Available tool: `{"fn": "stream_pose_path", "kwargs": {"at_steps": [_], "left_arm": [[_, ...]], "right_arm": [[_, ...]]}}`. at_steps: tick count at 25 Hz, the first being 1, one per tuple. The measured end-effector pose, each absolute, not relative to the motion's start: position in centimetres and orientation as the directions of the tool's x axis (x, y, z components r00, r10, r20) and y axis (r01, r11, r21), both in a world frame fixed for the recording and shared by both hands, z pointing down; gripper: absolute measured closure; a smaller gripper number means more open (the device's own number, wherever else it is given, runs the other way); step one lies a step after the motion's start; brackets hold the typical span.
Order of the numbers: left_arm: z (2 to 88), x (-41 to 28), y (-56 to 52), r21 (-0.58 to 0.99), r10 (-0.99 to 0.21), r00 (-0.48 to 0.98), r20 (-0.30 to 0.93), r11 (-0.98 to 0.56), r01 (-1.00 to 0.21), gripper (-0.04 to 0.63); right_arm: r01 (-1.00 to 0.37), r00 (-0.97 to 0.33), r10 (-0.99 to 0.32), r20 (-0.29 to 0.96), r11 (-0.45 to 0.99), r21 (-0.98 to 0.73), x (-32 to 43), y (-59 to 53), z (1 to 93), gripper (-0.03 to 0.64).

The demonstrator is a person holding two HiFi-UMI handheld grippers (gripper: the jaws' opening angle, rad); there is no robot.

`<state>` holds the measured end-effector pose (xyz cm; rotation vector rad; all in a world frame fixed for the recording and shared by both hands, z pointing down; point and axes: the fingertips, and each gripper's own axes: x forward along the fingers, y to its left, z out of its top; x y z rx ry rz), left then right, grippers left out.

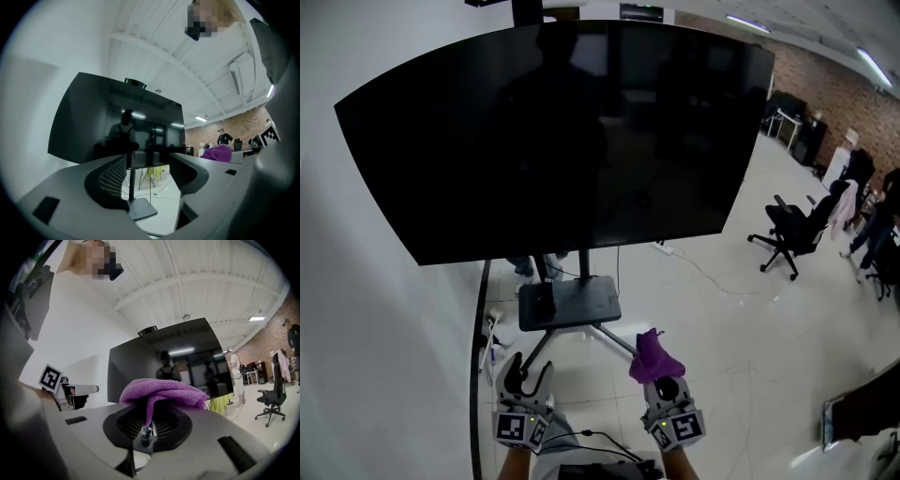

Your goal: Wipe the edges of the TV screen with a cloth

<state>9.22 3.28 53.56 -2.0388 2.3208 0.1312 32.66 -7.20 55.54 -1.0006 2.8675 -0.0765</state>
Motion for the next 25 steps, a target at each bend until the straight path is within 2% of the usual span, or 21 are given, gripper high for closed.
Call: {"fn": "stream_pose_path", "kwargs": {"at_steps": [7, 10, 12, 20, 25], "left_arm": [[49.5, -0.6, -4.0, -0.049, -0.987, 0.009, -0.161, -0.001, -0.999, 0.325], [48.9, -4.3, -5.6, -0.1, -0.988, 0.046, -0.146, -0.031, -0.995, 0.33], [48.7, -6.8, -6.7, -0.072, -0.988, 0.06, -0.146, -0.049, -0.996, 0.33], [45.4, -12.9, -13.4, 0.088, -0.983, 0.133, -0.126, -0.144, -0.986, 0.33], [47.0, -15.2, -14.5, 0.018, -0.991, 0.056, -0.121, -0.058, -0.998, 0.33]], "right_arm": [[-0.622, -0.767, -0.62, -0.165, 0.781, -0.045, 18.7, -11.8, 50.4, 0.577], [-0.601, -0.786, -0.594, -0.17, 0.799, -0.016, 12.9, -12.2, 48.6, 0.578], [-0.603, -0.786, -0.592, -0.179, 0.798, 0.006, 9.9, -12.7, 48.1, 0.577], [-0.621, -0.773, -0.615, -0.156, 0.784, -0.009, 3.1, -18.3, 47.9, 0.577], [-0.538, -0.832, -0.533, -0.156, 0.843, -0.007, -0.7, -20.2, 47.4, 0.577]]}}
